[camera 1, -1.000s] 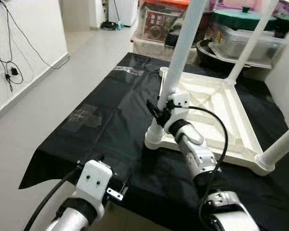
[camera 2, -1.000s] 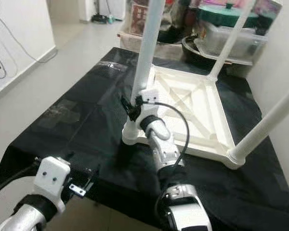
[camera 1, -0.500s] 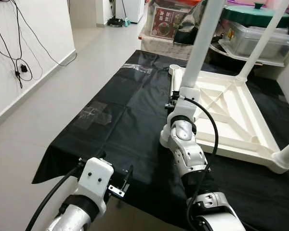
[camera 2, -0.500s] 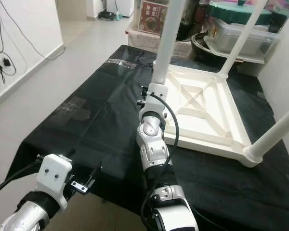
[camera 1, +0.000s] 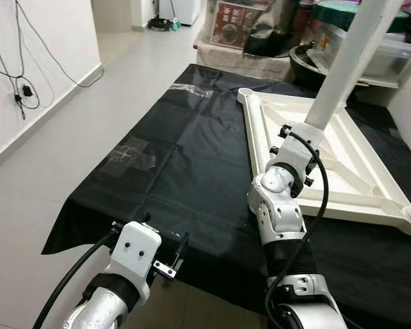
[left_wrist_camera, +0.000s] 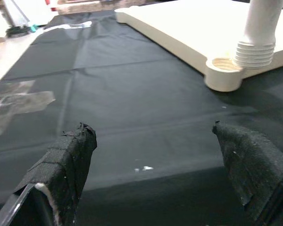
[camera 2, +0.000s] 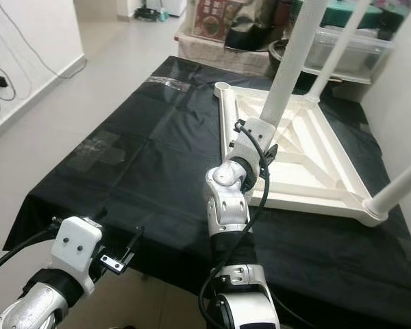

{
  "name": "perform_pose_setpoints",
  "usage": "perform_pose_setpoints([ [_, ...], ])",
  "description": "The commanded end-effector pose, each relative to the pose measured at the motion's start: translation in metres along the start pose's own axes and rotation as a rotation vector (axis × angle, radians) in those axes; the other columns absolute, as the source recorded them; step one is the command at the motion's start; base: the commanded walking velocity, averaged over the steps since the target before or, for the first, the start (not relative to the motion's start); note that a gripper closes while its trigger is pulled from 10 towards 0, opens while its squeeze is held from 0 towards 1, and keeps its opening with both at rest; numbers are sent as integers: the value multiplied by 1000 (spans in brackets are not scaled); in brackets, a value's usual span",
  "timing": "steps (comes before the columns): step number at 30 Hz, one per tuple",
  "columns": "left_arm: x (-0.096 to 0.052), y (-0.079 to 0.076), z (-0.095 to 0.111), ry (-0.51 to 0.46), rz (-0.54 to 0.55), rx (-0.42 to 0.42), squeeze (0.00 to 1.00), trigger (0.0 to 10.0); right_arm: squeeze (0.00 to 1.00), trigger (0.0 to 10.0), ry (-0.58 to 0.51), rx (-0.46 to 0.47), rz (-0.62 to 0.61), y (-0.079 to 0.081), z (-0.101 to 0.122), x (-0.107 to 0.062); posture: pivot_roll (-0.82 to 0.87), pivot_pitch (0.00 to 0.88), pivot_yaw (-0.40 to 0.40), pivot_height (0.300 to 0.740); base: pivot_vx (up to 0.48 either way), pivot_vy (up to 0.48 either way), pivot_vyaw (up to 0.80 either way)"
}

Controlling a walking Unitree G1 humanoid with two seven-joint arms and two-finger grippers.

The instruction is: Building children table

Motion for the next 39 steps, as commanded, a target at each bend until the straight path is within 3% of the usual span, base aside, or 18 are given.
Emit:
perform_pose_setpoints([
  [1,-1,-4,-4,11,-13,-4,0,10000,0,10000,246,88,83,34,-50,-54,253,157,-109,740,0,0,0],
  [4,0,-4,-4,12,-16,-4,0,10000,0,10000,251,114,137,39,-49,-53,249,154,-104,740,0,0,0],
  [6,0,-5,-5,10,-20,-2,0,10000,0,10000,149,131,282,53,-29,-51,253,149,-102,740,0,0,0],
  [7,0,-5,-5,10,-20,-2,0,10000,0,10000,149,131,282,53,-29,-51,253,149,-102,740,0,0,0],
  [9,0,-5,-4,8,-26,5,0,10000,0,10000,81,190,409,64,-12,-47,250,146,-103,740,0,0,0],
  [12,0,-5,-4,8,-27,7,0,10000,0,10000,28,210,441,64,-2,-40,250,146,-102,740,0,0,0],
  [14,0,-6,-4,6,-27,8,0,10000,0,10000,-82,294,572,69,28,-24,257,147,-107,740,0,0,0],
  [15,0,-6,-4,6,-27,8,0,10000,0,10000,-82,294,572,69,28,-24,257,147,-107,740,0,0,0],
  [18,-1,-5,-3,5,-25,7,0,10000,0,10000,-224,316,711,78,70,-14,255,151,-105,740,0,0,0],
  [21,-1,-6,-4,6,-25,3,0,10000,0,10000,-233,327,763,82,79,-11,255,151,-105,740,0,0,0],
  [25,0,-4,-2,5,-8,-4,0,10000,0,10000,-235,338,862,87,86,-11,257,159,-109,740,0,0,0],
  [27,3,4,-2,9,47,-17,0,10000,0,10000,-251,325,947,87,78,-23,252,161,-106,740,0,0,0],
  [31,5,19,-1,2,125,-40,0,10000,0,10000,-241,307,975,83,59,-33,252,160,-106,740,150,0,0],
  [39,7,33,-1,4,166,-4,0,10000,0,10000,-209,313,993,84,44,-37,250,150,-103,740,418,-33,0],
])
Point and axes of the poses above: a point about 5 cm out from each wrist's last joint towards the gripper, its own x axis pointing out of the wrist towards the gripper, its own z axis along the axis of the wrist's last joint, y = z × x, the point moved 5 cm from there along x, pointing out of the wrist towards the gripper, and after that the axes turned 1 degree about x, right-handed, at the moved point
